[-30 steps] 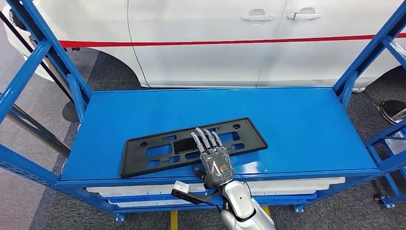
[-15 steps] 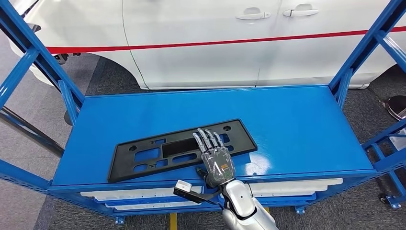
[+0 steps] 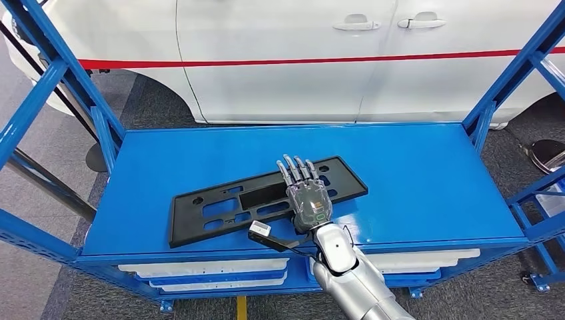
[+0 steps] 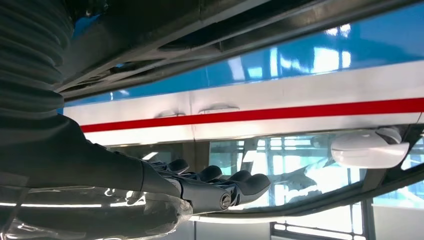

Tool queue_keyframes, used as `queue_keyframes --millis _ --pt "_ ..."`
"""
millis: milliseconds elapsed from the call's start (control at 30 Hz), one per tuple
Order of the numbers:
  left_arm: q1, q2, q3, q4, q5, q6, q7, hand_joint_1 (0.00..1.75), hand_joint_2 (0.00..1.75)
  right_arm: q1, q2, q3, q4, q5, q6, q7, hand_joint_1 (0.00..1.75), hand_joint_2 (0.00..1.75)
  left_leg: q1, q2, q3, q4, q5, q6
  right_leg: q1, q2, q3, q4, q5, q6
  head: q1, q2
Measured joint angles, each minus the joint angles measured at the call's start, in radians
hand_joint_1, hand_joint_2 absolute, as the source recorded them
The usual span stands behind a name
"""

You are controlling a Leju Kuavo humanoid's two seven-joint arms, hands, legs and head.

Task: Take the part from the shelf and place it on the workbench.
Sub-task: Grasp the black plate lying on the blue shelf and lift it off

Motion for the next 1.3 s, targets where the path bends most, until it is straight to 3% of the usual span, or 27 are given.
queue_keyframes --millis 100,133,167,267,300,333,400,467,500,600,667,800,867,933,967,1000,1033,1067,1133,1200,1300 --pt "-0.002 -0.001 -0.001 0.0 -0.005 -0.002 0.001 0.0 0.0 -0.016 0.011 0.0 0.017 0.004 0.001 0.0 0.0 1.75 -0.002 -0.001 0.001 0.009 -0.008 -0.009 0.0 -0.002 0.087 -0.191 0.094 -0.007 0.0 0.0" --pt "-0.003 -0.002 -0.002 0.0 -0.006 -0.003 0.001 0.0 0.0 -0.02 0.015 0.0 0.022 0.006 0.002 0.0 0.0 1.75 -0.003 -0.001 -0.002 0.012 -0.01 -0.014 0.001 -0.002 0.105 -0.234 0.106 -0.012 0.0 0.0" --pt "-0.004 -0.002 -0.002 0.0 -0.007 -0.004 0.0 0.0 0.0 -0.023 0.018 0.0 0.026 0.007 0.003 0.0 0.11 1.75 -0.004 -0.001 -0.004 0.013 -0.01 -0.019 0.004 -0.002 0.111 -0.251 0.105 -0.017 0.0 0.0" --pt "-0.006 -0.002 -0.003 0.0 -0.012 -0.007 0.0 0.0 0.0 -0.028 0.025 0.0 0.039 0.009 0.008 0.002 1.42 1.75 -0.001 -0.001 -0.008 0.017 -0.017 -0.037 0.005 -0.001 0.112 -0.26 0.108 -0.035 0.0 0.0" --pt "-0.006 -0.002 -0.003 0.0 -0.014 -0.009 0.0 0.0 0.0 -0.033 0.028 0.0 0.044 0.008 0.014 0.004 1.75 1.75 0.0 -0.001 -0.015 0.037 -0.032 -0.042 0.003 -0.002 0.114 -0.263 0.11 -0.042 -0.001 0.0" --pt "-0.007 -0.002 -0.004 0.0 -0.016 -0.01 0.0 0.0 0.0 -0.038 0.031 0.0 0.051 0.007 0.024 0.005 1.75 1.75 0.002 -0.001 -0.031 0.073 -0.055 -0.046 0.001 -0.002 0.115 -0.267 0.112 -0.048 -0.001 0.0" --pt "-0.007 -0.003 -0.004 0.0 -0.018 -0.013 0.0 0.0 0.0 -0.047 0.035 -0.001 0.07 -0.001 0.041 0.007 1.75 1.75 0.003 -0.001 -0.091 0.202 -0.117 -0.052 0.003 -0.003 0.115 -0.266 0.112 -0.054 -0.001 0.0" --pt "-0.006 -0.003 -0.004 0.0 -0.02 -0.014 0.002 0.0 0.0 -0.048 0.036 -0.004 0.091 -0.012 0.046 0.007 1.72 1.75 0.003 -0.001 -0.138 0.293 -0.138 -0.054 0.006 -0.004 0.115 -0.264 0.11 -0.056 -0.001 0.0" --pt "-0.005 -0.002 -0.004 0.0 -0.02 -0.014 0.003 0.0 0.0 -0.048 0.036 -0.007 0.099 -0.016 0.046 0.007 1.7 1.75 0.003 -0.001 -0.134 0.281 -0.119 -0.052 0.007 -0.003 0.116 -0.263 0.109 -0.056 -0.001 0.0" --pt "-0.004 0.0 -0.004 0.0 -0.023 -0.014 0.004 0.0 0.0 -0.049 0.036 -0.011 0.114 -0.019 0.045 0.006 1.69 1.75 0.0 -0.001 -0.048 0.093 -0.022 -0.04 0.01 0.0 0.121 -0.26 0.104 -0.052 -0.001 0.0" --pt "-0.005 0.001 -0.004 0.0 -0.025 -0.014 0.005 0.0 0.0 -0.049 0.035 -0.014 0.119 -0.019 0.046 0.008 1.69 1.75 -0.005 -0.001 -0.014 0.022 -0.006 -0.032 0.013 0.001 0.121 -0.259 0.103 -0.043 0.0 0.0" --pt "-0.003 -0.002 -0.004 0.0 -0.029 -0.015 0.004 0.0 0.0 -0.05 0.031 -0.022 0.119 -0.017 0.052 0.015 1.69 1.75 -0.002 0.001 -0.006 0.003 0.001 -0.014 0.013 0.002 0.118 -0.248 0.091 -0.022 0.0 0.0" --pt "-0.004 -0.004 -0.003 0.0 -0.03 -0.016 0.003 0.0 0.0 -0.05 0.025 -0.026 0.118 -0.016 0.056 0.017 1.69 1.75 0.002 0.003 -0.002 -0.006 0.007 -0.003 0.01 0.002 0.081 -0.166 0.041 -0.011 0.0 0.0" --pt "-0.004 -0.004 -0.003 0.0 -0.031 -0.016 0.003 0.0 0.0 -0.047 0.019 -0.027 0.118 -0.016 0.059 0.018 1.68 1.75 0.002 0.004 -0.004 -0.006 0.007 0.002 0.006 0.002 0.019 -0.038 -0.016 -0.004 0.0 0.0" --pt "-0.004 -0.004 -0.003 0.0 -0.032 -0.017 0.003 0.0 0.0 -0.045 0.016 -0.028 0.118 -0.016 0.06 0.018 1.66 1.75 0.002 0.003 -0.004 -0.006 0.007 0.001 0.004 0.001 -0.002 0.002 -0.025 -0.002 0.001 0.0" --pt "-0.004 -0.005 -0.003 0.0 -0.032 -0.017 0.002 0.0 0.0 -0.044 0.014 -0.028 0.117 -0.016 0.06 0.017 1.66 1.75 0.002 0.003 -0.003 -0.005 0.007 0.001 0.002 0.001 -0.006 0.008 -0.014 -0.001 0.001 0.0" --pt "-0.004 -0.006 -0.003 0.0 -0.032 -0.017 0.002 0.0 0.0 -0.043 0.013 -0.028 0.117 -0.016 0.06 0.017 1.65 1.75 0.002 0.002 -0.002 -0.005 0.006 0.0 0.001 0.0 0.01 -0.027 0.015 -0.001 0.001 0.0" --pt "-0.004 -0.007 -0.003 0.0 -0.033 -0.017 0.002 0.0 0.0 -0.043 0.012 -0.028 0.115 -0.016 0.06 0.017 1.65 1.75 0.002 0.001 0.0 -0.004 0.004 -0.002 -0.001 -0.001 0.042 -0.092 0.053 -0.003 0.001 0.0" --pt "-0.004 -0.01 -0.003 0.0 -0.033 -0.017 0.001 0.0 0.0 -0.043 0.011 -0.028 0.111 -0.016 0.065 0.017 1.67 1.75 -0.001 -0.002 0.001 0.001 0.0 -0.009 0.001 -0.002 0.102 -0.218 0.101 -0.011 0.0 0.0" --pt "-0.004 -0.011 -0.003 0.0 -0.034 -0.017 0.001 0.0 0.0 -0.042 0.01 -0.028 0.104 -0.015 0.073 0.016 1.71 1.75 -0.004 -0.003 -0.001 0.004 -0.003 -0.02 0.006 -0.002 0.12 -0.262 0.105 -0.02 0.0 0.0" --pt "-0.004 -0.011 -0.003 0.0 -0.035 -0.017 0.001 0.0 0.0 -0.037 0.009 -0.028 0.093 -0.013 0.08 0.012 1.75 1.75 -0.001 -0.004 -0.004 0.012 -0.013 -0.037 0.004 -0.001 0.125 -0.272 0.11 -0.036 0.0 0.0"
